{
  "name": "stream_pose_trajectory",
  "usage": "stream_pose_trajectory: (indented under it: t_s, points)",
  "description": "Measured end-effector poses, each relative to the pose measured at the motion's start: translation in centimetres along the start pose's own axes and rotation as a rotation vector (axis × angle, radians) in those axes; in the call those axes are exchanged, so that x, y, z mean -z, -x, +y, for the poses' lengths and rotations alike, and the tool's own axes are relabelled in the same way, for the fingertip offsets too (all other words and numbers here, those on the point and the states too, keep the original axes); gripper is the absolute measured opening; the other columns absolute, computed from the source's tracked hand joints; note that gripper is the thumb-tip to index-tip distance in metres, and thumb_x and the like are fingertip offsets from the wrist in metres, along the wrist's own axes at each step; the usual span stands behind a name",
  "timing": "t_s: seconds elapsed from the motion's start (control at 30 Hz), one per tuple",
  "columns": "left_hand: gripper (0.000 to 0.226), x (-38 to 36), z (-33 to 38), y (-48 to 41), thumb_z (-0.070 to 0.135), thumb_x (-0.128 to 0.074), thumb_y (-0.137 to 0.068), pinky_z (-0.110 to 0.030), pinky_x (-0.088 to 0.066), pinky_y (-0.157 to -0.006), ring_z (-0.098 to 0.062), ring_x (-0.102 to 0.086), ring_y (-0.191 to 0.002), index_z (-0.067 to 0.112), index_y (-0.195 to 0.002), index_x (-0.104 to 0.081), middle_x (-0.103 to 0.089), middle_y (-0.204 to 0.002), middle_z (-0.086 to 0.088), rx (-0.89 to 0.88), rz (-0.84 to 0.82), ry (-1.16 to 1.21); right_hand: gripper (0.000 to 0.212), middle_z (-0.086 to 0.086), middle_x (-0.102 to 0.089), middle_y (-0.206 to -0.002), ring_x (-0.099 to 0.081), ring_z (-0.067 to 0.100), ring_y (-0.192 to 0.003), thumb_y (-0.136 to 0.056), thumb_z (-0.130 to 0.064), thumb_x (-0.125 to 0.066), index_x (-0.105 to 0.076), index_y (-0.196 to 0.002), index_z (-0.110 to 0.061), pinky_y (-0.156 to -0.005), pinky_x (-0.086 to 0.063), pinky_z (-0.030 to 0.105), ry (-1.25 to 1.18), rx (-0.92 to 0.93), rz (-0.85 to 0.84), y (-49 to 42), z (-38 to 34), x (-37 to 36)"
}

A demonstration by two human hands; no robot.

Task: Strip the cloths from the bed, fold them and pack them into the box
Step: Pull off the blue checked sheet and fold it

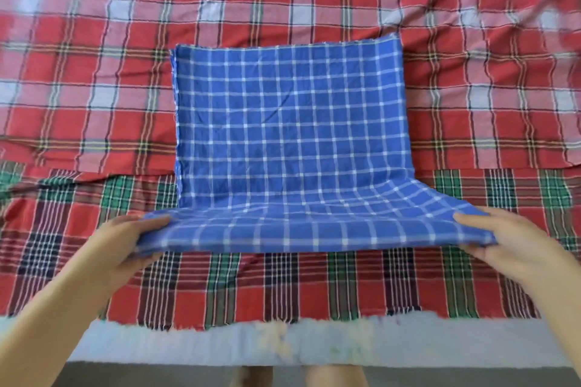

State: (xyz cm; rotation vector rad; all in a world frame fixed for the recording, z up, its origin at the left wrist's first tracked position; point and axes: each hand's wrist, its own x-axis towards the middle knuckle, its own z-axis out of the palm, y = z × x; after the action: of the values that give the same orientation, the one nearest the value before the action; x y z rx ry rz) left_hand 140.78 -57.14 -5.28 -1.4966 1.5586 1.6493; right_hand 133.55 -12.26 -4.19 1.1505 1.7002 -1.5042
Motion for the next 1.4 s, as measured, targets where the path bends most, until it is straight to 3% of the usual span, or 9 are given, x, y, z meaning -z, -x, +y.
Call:
stream_pose_trajectory:
  t_s: [0.1, 0.2, 0.4, 0.5, 0.6, 0.8, 0.97, 1.17, 1.4]
  points:
    - [0.02, -2.0, 6.2, -0.9, -0.005, -0.054, -0.082, -0.011, -0.032, -0.029, 0.001, -0.036, -0.024, 0.006, -0.065, -0.055, -0.043, -0.03, 0.005, -0.064, -0.038, 0.142, 0.016, 0.005, -0.061, -0.05, -0.056, 0.004, -0.035, -0.087, 0.0, -0.058, -0.048, -0.081, -0.011, -0.035, -0.045, 0.016, -0.147, 0.129, 0.027, -1.5, -6.2, -2.1]
    - [0.022, -4.0, 12.0, -3.7, -0.013, -0.051, -0.074, -0.009, -0.039, -0.036, 0.0, -0.043, -0.026, 0.007, -0.066, -0.047, -0.046, -0.031, 0.004, -0.066, -0.057, 0.301, 0.027, 0.002, -0.055, -0.037, -0.054, 0.004, -0.031, -0.094, 0.008, -0.035, -0.042, -0.071, -0.006, -0.037, -0.046, 0.014, -0.199, 0.181, 0.048, -4.6, -12.3, -4.5]
    - [0.028, -7.0, 19.7, -12.4, 0.007, -0.04, -0.099, -0.013, -0.041, -0.035, -0.003, -0.048, -0.026, 0.008, -0.074, -0.052, -0.051, -0.035, 0.003, -0.139, 0.068, 0.487, 0.057, 0.024, -0.061, -0.058, -0.061, 0.011, -0.04, -0.1, 0.002, -0.034, -0.055, -0.047, 0.001, -0.047, -0.046, 0.01, -0.173, 0.299, -0.023, -10.9, -20.7, -9.1]
    - [0.017, -8.6, 21.5, -15.8, 0.019, -0.051, -0.089, -0.028, -0.056, -0.053, -0.022, -0.064, -0.061, 0.003, -0.088, -0.056, -0.064, -0.083, -0.012, -0.189, 0.142, 0.479, 0.032, 0.029, -0.057, -0.119, -0.062, 0.028, -0.087, -0.093, -0.041, -0.053, -0.052, -0.071, -0.018, -0.055, -0.045, 0.003, -0.329, 0.265, 0.05, -12.7, -22.5, -12.1]
    - [0.029, -9.0, 20.2, -17.4, 0.034, -0.053, -0.086, -0.036, -0.053, -0.071, -0.029, -0.059, -0.077, 0.008, -0.1, -0.051, -0.055, -0.088, -0.016, -0.26, 0.266, 0.242, 0.046, 0.02, -0.037, -0.144, -0.051, 0.037, -0.12, -0.095, -0.035, -0.055, -0.046, -0.132, -0.011, -0.078, -0.055, 0.036, -0.085, 0.248, 0.073, -17.3, -21.4, -13.3]
    - [0.049, -6.5, 8.8, -16.5, 0.048, -0.053, -0.086, -0.04, -0.047, -0.078, -0.036, -0.058, -0.088, 0.002, -0.1, -0.055, -0.06, -0.095, -0.019, -0.328, 0.53, -0.417, 0.052, 0.006, -0.062, -0.101, -0.061, 0.031, -0.097, -0.087, -0.037, -0.062, -0.048, -0.129, -0.01, -0.079, -0.044, 0.037, 0.575, 0.638, 0.505, -16.7, -10.7, -10.1]
    - [0.033, -7.4, 4.9, -14.2, 0.042, -0.055, -0.091, -0.035, -0.035, -0.07, -0.026, -0.051, -0.082, 0.009, -0.098, -0.049, -0.054, -0.09, -0.006, -0.447, 0.426, -0.393, 0.032, 0.004, -0.062, -0.091, -0.061, 0.031, -0.087, -0.088, -0.03, -0.066, -0.056, -0.108, -0.007, -0.079, -0.05, 0.045, 0.45, 0.403, 0.252, -15.5, -4.1, -9.0]
    - [0.022, -7.0, 6.9, -12.7, 0.024, -0.055, -0.093, -0.033, -0.037, -0.06, -0.021, -0.048, -0.071, 0.009, -0.083, -0.043, -0.049, -0.076, -0.003, -0.572, 0.373, -0.197, 0.026, 0.004, -0.064, -0.084, -0.048, 0.018, -0.057, -0.083, -0.01, -0.07, -0.061, -0.106, -0.005, -0.033, -0.033, 0.017, 0.113, 0.287, 0.156, -14.2, -6.0, -8.7]
    - [0.025, 1.3, 0.5, -6.3, 0.031, -0.062, -0.09, -0.045, -0.044, -0.069, -0.028, -0.056, -0.075, 0.01, -0.09, -0.048, -0.058, -0.086, -0.013, -0.456, 0.214, -0.375, 0.024, 0.016, -0.07, -0.08, -0.061, 0.03, -0.069, -0.064, 0.0, -0.077, -0.067, -0.086, -0.001, -0.057, -0.041, 0.031, 0.355, 0.017, 0.0, -4.1, 0.5, -4.1]
